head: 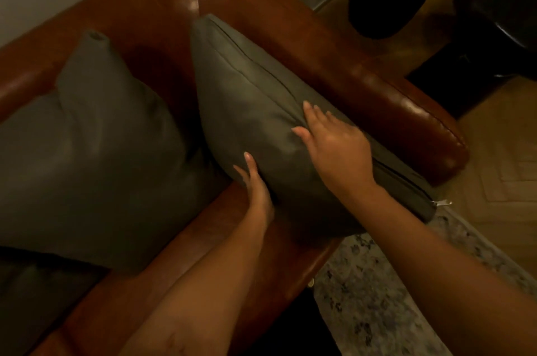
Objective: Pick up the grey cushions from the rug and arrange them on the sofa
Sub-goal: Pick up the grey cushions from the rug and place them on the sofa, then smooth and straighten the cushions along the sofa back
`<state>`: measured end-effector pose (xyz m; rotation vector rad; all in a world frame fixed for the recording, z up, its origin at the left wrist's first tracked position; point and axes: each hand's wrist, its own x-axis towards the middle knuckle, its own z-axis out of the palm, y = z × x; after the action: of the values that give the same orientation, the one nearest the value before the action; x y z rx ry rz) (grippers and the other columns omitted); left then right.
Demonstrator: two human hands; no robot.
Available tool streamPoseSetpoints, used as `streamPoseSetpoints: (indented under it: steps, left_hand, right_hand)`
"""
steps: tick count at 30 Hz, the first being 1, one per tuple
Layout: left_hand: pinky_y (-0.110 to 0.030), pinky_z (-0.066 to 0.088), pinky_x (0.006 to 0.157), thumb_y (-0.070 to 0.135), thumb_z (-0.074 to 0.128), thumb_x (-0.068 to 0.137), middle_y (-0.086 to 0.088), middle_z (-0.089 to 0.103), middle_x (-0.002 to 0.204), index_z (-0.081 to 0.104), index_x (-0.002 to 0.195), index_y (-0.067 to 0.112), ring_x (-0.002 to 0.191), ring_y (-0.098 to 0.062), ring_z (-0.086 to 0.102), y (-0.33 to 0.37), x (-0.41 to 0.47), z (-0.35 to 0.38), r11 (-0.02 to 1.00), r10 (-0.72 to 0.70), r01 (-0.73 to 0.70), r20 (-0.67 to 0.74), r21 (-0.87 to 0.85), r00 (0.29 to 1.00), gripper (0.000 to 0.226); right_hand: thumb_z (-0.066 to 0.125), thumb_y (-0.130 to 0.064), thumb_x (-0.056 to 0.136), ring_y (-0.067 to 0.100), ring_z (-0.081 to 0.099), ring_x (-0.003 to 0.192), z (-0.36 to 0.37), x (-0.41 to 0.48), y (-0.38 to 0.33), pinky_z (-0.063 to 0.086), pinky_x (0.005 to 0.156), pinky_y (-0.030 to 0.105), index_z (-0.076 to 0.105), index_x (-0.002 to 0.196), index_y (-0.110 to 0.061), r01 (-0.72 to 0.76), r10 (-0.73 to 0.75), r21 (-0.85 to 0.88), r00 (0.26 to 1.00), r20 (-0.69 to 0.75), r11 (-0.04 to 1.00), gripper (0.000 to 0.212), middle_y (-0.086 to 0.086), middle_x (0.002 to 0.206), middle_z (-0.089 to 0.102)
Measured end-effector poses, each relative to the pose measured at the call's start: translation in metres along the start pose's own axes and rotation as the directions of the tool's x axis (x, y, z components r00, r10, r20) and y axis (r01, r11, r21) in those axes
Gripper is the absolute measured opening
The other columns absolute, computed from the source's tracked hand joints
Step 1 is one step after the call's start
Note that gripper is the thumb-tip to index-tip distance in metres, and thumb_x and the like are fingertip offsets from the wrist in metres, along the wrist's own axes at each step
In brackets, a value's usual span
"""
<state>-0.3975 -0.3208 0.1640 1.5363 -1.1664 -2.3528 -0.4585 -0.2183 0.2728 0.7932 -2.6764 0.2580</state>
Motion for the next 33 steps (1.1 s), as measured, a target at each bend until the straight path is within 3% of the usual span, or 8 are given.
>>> streamPoseSetpoints:
  steps: [2, 5, 10, 15, 20, 26, 30, 33]
  left_hand:
    - [-0.048, 0.027, 0.114, 0.099, 0.043, 0.037, 0.008, 0.020, 0.156, 0.005, 0.148, 0.044, 0.140, -0.018, 0.030, -0.016, 0.030, -0.014, 0.998, -0.041, 0.040, 0.021, 0.046, 0.999, 0.129]
    - [-0.050, 0.026, 0.113, 0.100, 0.040, 0.035, 0.009, 0.016, 0.158, -0.003, 0.146, 0.046, 0.142, -0.020, 0.026, -0.015, 0.033, -0.018, 0.991, -0.069, 0.064, 0.038, 0.115, 0.997, 0.130]
    - [-0.051, 0.024, 0.115, 0.086, 0.037, 0.066, 0.005, 0.006, 0.159, -0.009, 0.148, 0.036, 0.144, -0.023, 0.019, 0.010, 0.003, -0.016, 0.979, -0.060, 0.054, 0.024, 0.194, 0.998, 0.106]
    - [-0.036, 0.027, 0.114, 0.056, 0.047, 0.089, -0.002, 0.028, 0.154, 0.011, 0.152, 0.026, 0.139, -0.024, 0.031, 0.038, -0.007, -0.041, 0.894, 0.097, -0.094, 0.015, 0.438, 0.995, 0.079]
    - [-0.038, 0.030, 0.114, 0.043, 0.057, 0.089, -0.007, 0.030, 0.153, 0.018, 0.150, 0.018, 0.139, -0.024, 0.033, 0.080, -0.019, -0.079, 0.832, 0.244, -0.201, -0.014, 0.517, 0.970, 0.077]
    - [-0.036, 0.038, 0.108, 0.021, 0.058, 0.092, -0.013, 0.042, 0.145, 0.032, 0.145, 0.011, 0.132, -0.025, 0.044, 0.092, -0.070, -0.137, 0.847, 0.416, -0.233, -0.322, 0.477, 0.850, 0.060]
    - [-0.039, 0.033, 0.111, 0.018, 0.060, 0.090, -0.012, 0.039, 0.147, 0.030, 0.146, 0.009, 0.136, -0.025, 0.038, 0.101, -0.100, -0.170, 0.773, 0.550, -0.275, -0.387, 0.572, 0.740, 0.063]
    - [-0.027, 0.024, 0.114, 0.019, 0.060, 0.090, -0.009, 0.033, 0.150, 0.027, 0.146, 0.009, 0.139, -0.021, 0.031, 0.116, -0.116, -0.191, 0.697, 0.629, -0.278, -0.377, 0.661, 0.680, 0.066]
  right_hand:
    - [0.038, -0.042, 0.095, 0.029, 0.070, 0.097, 0.015, -0.001, -0.003, 0.056, 0.075, 0.037, 0.066, 0.120, -0.007, -0.006, 0.011, -0.079, 0.998, 0.070, 0.997, 0.051, 0.014, 0.110, 0.072]
    - [0.038, -0.041, 0.096, 0.030, 0.070, 0.099, 0.018, 0.002, -0.001, 0.056, 0.077, 0.038, 0.066, 0.120, -0.006, -0.002, 0.009, -0.069, 0.996, 0.090, 0.998, 0.051, 0.015, 0.111, 0.071]
    - [0.038, -0.041, 0.097, 0.033, 0.069, 0.100, 0.004, 0.006, -0.001, 0.056, 0.078, 0.040, 0.064, 0.122, -0.003, -0.038, 0.034, 0.040, 0.995, 0.092, 0.998, 0.052, 0.017, 0.112, 0.070]
    - [0.038, -0.045, 0.097, 0.032, 0.063, 0.112, -0.012, 0.003, -0.002, 0.051, 0.091, 0.047, 0.047, 0.140, -0.008, -0.133, 0.102, 0.202, 0.982, 0.157, 0.970, 0.058, 0.016, 0.123, 0.065]
    - [0.051, -0.036, 0.097, 0.035, 0.038, 0.138, -0.030, 0.009, -0.021, 0.024, 0.114, 0.049, 0.029, 0.149, -0.009, -0.200, 0.162, 0.260, 0.974, 0.161, 0.945, 0.063, 0.018, 0.144, 0.047]
    - [0.042, -0.038, 0.098, 0.023, 0.007, 0.145, -0.049, 0.019, -0.078, 0.006, 0.119, 0.045, 0.019, 0.151, -0.009, -0.085, 0.036, 0.416, 0.991, 0.126, 0.905, 0.065, 0.014, 0.156, 0.027]
    - [0.033, -0.043, 0.097, 0.022, 0.007, 0.146, -0.052, 0.022, -0.117, 0.007, 0.119, 0.044, 0.019, 0.151, -0.008, 0.056, -0.133, 0.498, 0.984, 0.121, 0.865, 0.066, 0.013, 0.157, 0.025]
    - [0.031, -0.043, 0.097, 0.021, 0.005, 0.146, -0.053, 0.029, -0.148, 0.005, 0.119, 0.041, 0.016, 0.151, -0.010, 0.180, -0.282, 0.542, 0.953, 0.111, 0.821, 0.065, 0.009, 0.157, 0.020]
